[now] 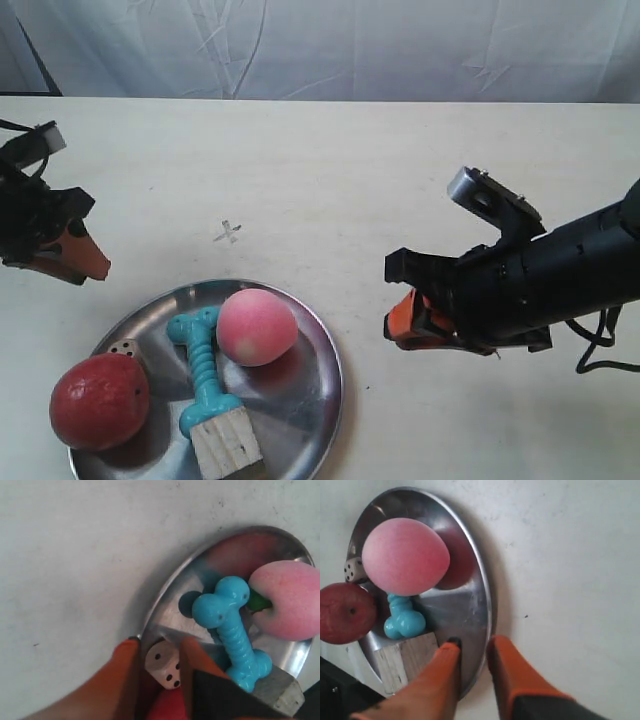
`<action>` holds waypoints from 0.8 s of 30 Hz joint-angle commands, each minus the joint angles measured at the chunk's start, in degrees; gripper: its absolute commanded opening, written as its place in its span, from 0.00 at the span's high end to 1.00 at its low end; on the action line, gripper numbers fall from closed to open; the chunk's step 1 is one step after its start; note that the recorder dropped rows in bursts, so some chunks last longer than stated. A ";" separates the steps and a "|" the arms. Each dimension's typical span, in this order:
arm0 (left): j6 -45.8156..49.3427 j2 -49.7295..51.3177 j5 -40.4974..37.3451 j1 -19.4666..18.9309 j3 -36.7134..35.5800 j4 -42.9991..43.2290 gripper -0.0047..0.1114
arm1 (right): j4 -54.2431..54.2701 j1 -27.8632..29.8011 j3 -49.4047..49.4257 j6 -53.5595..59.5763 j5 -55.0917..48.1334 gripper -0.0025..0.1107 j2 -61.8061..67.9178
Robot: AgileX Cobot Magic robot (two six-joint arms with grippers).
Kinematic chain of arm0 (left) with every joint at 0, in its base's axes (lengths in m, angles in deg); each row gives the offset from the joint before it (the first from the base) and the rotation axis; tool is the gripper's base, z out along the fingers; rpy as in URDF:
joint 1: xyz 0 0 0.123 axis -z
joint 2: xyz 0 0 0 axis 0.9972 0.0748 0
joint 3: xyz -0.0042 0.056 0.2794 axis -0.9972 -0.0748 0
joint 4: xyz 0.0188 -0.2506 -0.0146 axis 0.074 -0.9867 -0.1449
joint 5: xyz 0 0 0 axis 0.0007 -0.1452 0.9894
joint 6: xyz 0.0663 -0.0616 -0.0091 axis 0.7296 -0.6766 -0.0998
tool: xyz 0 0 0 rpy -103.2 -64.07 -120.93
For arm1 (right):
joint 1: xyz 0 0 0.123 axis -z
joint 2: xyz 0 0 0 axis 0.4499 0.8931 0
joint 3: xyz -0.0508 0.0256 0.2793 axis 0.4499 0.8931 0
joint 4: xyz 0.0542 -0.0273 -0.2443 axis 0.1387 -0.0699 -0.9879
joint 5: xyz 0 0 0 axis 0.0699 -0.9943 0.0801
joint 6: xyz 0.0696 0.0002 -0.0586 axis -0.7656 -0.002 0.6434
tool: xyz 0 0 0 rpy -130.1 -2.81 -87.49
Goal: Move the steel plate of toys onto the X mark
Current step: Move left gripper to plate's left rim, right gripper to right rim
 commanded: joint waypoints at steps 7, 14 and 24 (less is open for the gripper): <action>6.27 6.52 -0.45 -0.18 0.29 -2.47 0.53 | 4.70 -6.67 3.58 0.33 3.11 0.47 2.06; 6.63 7.91 2.34 2.54 0.29 -0.90 0.53 | 9.54 -10.80 3.59 0.89 4.38 0.47 7.51; 6.63 7.91 2.56 6.26 0.29 6.26 0.53 | 22.56 -17.47 3.59 7.07 4.37 0.47 14.04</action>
